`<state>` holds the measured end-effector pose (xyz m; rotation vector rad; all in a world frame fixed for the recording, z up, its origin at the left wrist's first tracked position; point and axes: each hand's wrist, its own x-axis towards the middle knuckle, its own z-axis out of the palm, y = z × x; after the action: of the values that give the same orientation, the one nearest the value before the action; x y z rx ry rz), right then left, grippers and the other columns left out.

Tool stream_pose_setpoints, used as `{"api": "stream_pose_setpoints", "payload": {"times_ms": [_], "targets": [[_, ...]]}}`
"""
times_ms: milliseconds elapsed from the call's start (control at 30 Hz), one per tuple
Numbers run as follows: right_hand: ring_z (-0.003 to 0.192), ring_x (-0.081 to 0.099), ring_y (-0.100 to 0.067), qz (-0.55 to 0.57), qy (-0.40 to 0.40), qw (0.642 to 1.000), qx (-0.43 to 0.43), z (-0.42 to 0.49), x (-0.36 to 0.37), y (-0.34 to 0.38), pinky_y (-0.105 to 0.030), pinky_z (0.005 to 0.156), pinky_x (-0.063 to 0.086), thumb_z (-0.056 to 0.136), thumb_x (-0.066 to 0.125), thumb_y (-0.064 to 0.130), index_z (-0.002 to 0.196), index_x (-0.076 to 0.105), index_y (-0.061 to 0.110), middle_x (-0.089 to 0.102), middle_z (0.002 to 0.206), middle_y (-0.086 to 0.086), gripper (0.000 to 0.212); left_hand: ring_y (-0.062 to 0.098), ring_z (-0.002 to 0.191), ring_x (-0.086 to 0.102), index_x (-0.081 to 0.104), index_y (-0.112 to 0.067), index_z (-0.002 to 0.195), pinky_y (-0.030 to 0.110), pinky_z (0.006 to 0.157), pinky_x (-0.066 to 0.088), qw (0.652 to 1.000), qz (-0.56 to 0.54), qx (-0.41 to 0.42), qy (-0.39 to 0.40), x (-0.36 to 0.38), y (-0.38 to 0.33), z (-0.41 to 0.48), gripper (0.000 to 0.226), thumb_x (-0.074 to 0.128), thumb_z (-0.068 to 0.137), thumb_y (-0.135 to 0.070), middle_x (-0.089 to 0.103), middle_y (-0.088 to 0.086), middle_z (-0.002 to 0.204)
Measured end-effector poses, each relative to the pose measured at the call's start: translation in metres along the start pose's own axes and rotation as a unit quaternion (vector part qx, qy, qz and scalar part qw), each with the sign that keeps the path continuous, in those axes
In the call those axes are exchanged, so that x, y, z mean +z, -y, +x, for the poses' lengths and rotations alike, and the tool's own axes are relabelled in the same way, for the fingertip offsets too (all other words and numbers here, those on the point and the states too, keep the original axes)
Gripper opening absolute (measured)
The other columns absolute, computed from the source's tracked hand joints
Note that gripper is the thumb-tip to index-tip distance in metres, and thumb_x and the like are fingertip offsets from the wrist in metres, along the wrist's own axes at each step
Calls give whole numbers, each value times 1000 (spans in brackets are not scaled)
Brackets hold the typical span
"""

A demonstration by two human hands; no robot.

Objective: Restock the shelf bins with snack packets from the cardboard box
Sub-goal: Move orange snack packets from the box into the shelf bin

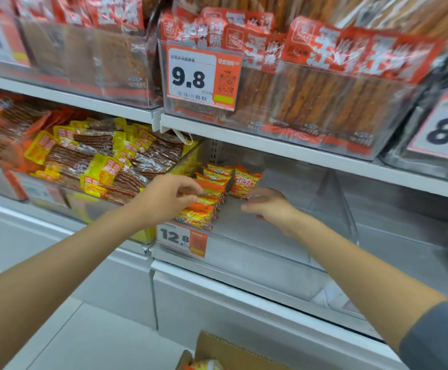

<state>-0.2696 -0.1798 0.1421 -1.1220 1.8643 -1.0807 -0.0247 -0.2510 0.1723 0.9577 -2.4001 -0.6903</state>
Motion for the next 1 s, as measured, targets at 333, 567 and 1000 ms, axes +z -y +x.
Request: {"api": "stream_pose_setpoints", "payload": {"times_ms": [333,567,1000], "targets": [[101,60,-8,-99,110,982,-118,-6,53,27,-15,74,47,90,69,20,119,68,13,67,116,-1,30,1,91,60,72,-20,114,12,81,42,993,104,-8,52,-17,1,-20,25,68,90,-19,71,-5,112],[85,59,-17,-134,38,984,-111,11,74,12,-20,63,45,79,80,19,113,62,13,63,101,-8,39,11,78,64,77,-15,99,25,75,52,989,119,-7,86,-17,7,-12,23,60,94,-31,71,-4,88],[96,64,-20,83,83,992,-38,-4,57,16,-37,73,61,89,70,17,125,47,18,53,116,-7,44,14,86,62,69,-17,101,32,77,51,993,66,-6,-94,-6,10,-22,36,46,97,-44,68,-1,96]]}}
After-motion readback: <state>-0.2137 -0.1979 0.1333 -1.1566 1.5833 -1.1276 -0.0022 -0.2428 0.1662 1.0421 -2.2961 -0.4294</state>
